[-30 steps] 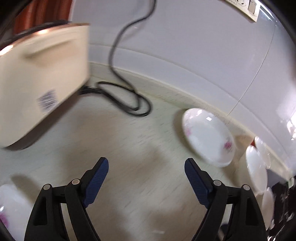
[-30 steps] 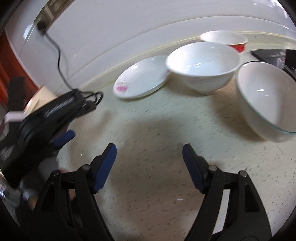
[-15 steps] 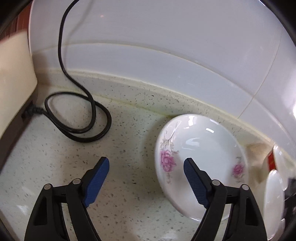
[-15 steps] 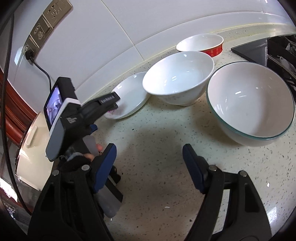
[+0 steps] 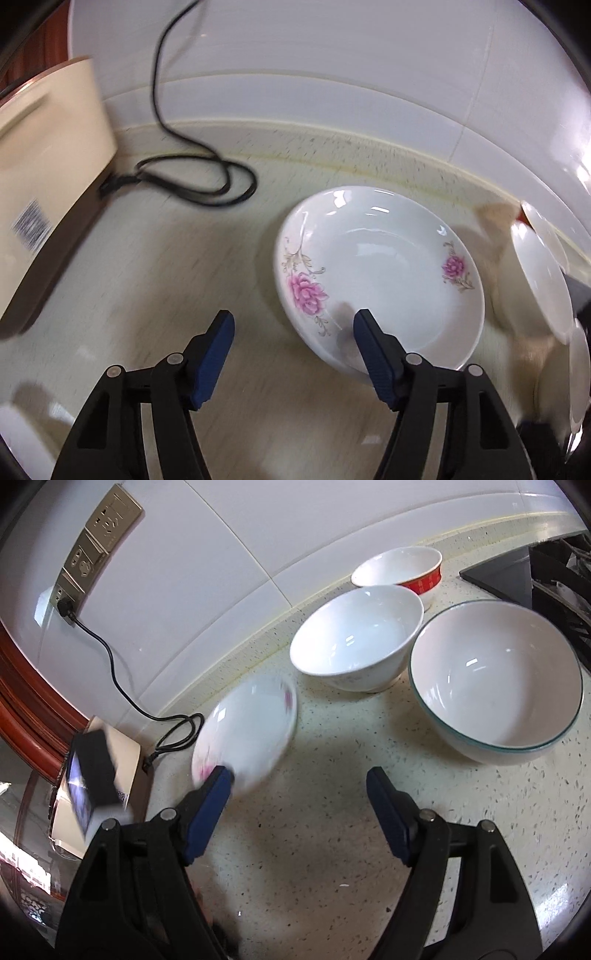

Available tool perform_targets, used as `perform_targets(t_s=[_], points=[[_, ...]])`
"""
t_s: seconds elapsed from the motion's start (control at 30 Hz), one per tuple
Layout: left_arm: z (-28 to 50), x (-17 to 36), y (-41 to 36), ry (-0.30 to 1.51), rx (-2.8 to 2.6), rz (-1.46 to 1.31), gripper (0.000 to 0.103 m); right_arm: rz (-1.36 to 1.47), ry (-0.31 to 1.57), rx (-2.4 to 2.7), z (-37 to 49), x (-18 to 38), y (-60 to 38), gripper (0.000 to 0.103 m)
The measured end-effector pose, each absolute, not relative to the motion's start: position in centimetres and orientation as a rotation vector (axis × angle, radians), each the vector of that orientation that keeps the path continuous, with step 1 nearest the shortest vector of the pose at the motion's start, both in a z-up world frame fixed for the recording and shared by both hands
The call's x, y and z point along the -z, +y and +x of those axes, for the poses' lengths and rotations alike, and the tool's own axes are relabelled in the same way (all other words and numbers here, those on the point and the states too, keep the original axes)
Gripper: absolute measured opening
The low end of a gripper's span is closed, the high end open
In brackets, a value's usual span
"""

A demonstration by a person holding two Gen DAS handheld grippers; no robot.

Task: Organize plates and bowls
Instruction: 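Move both tools toward the pink-flower plate beside the wall, then close both tools on the rim of the pink-flower plate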

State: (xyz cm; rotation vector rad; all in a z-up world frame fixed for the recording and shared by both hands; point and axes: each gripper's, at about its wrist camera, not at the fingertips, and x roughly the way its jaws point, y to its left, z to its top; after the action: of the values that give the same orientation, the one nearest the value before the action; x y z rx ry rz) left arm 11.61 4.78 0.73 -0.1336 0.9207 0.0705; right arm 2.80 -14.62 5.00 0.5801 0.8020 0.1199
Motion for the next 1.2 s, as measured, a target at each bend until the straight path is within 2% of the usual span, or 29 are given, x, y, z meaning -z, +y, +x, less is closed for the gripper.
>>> perform_targets(t_s=[0.2,0.3,0.4,0.7,0.8,0.83,0.9,0.97,1.0,1.03,1.07,1.13,1.2], points=[[6.3,-1.1,6.7,0.922,-0.026,-0.197,0.069,0.538,0.794,-0.141,2.6,-5.2,-13.8,0.079],[6.7,-2.2,9.0,0.857,-0.024,-0.354,0.068,0.495,0.808,-0.151,3.2,-4.7,-13.3,0.079],[6.9,-3.0,9.7,0.782,-0.039,-0.374,0.069,0.467,0.848,-0.193,4.2,-3.8,-12.6,0.079],[7.6,-1.2,10.8,0.796,-0.069,-0.449,0.071,0.379,0.888,-0.293,6.8,-2.9,-11.0,0.079],[7.9,-1.3,10.2,0.794,-0.069,-0.411,0.073,0.385,0.897,-0.315,7.5,-2.6,-10.9,0.076],[8.0,-1.4,9.7,0.8,-0.06,-0.39,0.073,0.383,0.894,-0.323,7.6,-2.6,-10.8,0.074],[8.7,-1.0,9.5,0.81,-0.054,-0.366,0.073,0.398,0.905,-0.345,7.8,-2.5,-11.0,0.055],[8.9,-0.8,9.1,0.818,-0.035,-0.351,0.073,0.387,0.923,-0.333,7.8,-2.4,-11.1,0.038],[8.9,-0.8,9.0,0.82,-0.025,-0.347,0.072,0.389,0.929,-0.341,7.9,-2.3,-11.1,0.033],[9.0,-0.8,8.7,0.823,-0.017,-0.337,0.072,0.391,0.942,-0.354,7.9,-2.2,-11.1,0.023],[9.0,-0.7,8.4,0.827,-0.004,-0.327,0.066,0.388,0.954,-0.364,7.9,-2.1,-10.9,0.019],[8.9,-0.8,8.3,0.829,-0.014,-0.32,0.059,0.373,0.949,-0.357,7.7,-2.2,-10.8,0.018],[8.7,-0.8,8.8,0.826,-0.019,-0.339,0.048,0.377,0.949,-0.359,7.5,-2.2,-11.0,0.018]])
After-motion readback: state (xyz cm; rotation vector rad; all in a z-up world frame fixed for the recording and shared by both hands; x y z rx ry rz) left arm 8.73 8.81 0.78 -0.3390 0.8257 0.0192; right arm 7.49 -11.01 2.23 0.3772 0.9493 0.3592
